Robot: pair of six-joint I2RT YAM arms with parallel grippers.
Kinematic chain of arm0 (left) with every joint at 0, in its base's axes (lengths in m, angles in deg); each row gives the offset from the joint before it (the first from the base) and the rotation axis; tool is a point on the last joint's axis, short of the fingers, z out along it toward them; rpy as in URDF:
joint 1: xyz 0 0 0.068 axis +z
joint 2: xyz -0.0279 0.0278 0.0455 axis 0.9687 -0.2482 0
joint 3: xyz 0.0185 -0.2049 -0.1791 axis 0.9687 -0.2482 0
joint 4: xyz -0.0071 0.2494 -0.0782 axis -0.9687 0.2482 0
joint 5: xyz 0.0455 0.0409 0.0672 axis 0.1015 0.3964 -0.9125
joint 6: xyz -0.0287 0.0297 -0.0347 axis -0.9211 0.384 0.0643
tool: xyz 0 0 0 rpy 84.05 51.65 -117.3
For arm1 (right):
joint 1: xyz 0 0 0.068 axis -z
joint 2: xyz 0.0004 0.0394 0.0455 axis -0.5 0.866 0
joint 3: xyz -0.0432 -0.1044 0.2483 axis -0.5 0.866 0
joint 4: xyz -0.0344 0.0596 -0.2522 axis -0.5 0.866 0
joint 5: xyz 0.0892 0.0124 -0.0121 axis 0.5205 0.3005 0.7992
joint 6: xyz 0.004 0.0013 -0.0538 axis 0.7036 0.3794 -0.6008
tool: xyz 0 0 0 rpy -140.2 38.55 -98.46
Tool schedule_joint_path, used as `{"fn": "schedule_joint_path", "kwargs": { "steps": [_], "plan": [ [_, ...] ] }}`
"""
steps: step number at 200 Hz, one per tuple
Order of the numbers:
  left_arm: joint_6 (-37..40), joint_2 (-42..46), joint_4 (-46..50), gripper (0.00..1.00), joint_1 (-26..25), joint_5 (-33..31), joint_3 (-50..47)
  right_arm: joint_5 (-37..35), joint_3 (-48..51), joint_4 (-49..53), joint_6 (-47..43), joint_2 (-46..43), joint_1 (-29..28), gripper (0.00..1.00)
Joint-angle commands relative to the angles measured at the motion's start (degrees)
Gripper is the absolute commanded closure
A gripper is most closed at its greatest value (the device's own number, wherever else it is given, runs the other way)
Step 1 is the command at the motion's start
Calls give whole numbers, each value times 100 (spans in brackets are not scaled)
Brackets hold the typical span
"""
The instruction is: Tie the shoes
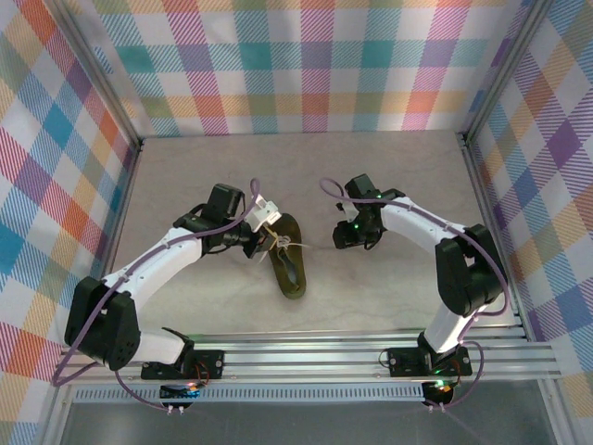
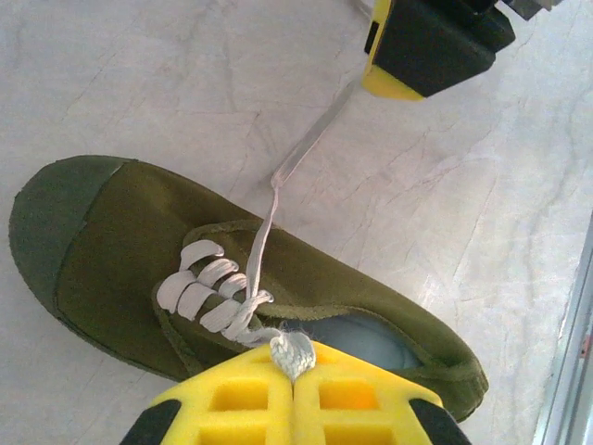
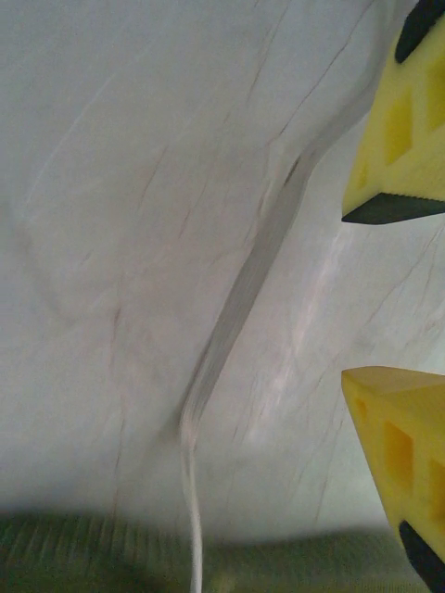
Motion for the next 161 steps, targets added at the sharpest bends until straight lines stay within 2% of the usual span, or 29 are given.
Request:
{"fn": "schedule_joint_path", "kwargs": {
  "steps": [1,19,55,63,72,82,105,124,161],
  "plan": [
    [-124,-181,-74,100,-37,222,155,1076,307,-896,-181,-486,-141,55],
    [-105,-325,27,98,-37,-2,154,1242,356,-1336,-97,-464,-340,55],
    [-418,-628,42,66,-32,-623,122,1060,-32,-1220,344,78,-523,56],
    [-535,-625,43,60,-34,-784,92,1051,-65,-1202,375,131,-547,57],
    [-633,-564,50,49,-36,-930,33,1042,-62,-1197,406,152,-569,57],
    [-730,-437,44,43,-32,-1093,-72,1042,-41,-1201,415,149,-578,57],
    [-1147,-69,109,40,71,-1417,-298,967,-31,-1112,359,127,-583,57],
    [-1536,296,60,40,208,-1230,-572,886,-31,-1039,313,110,-578,58],
    [-2342,1325,-1151,40,210,-803,-1754,899,-28,-1030,302,110,-578,58]
  ]
}}
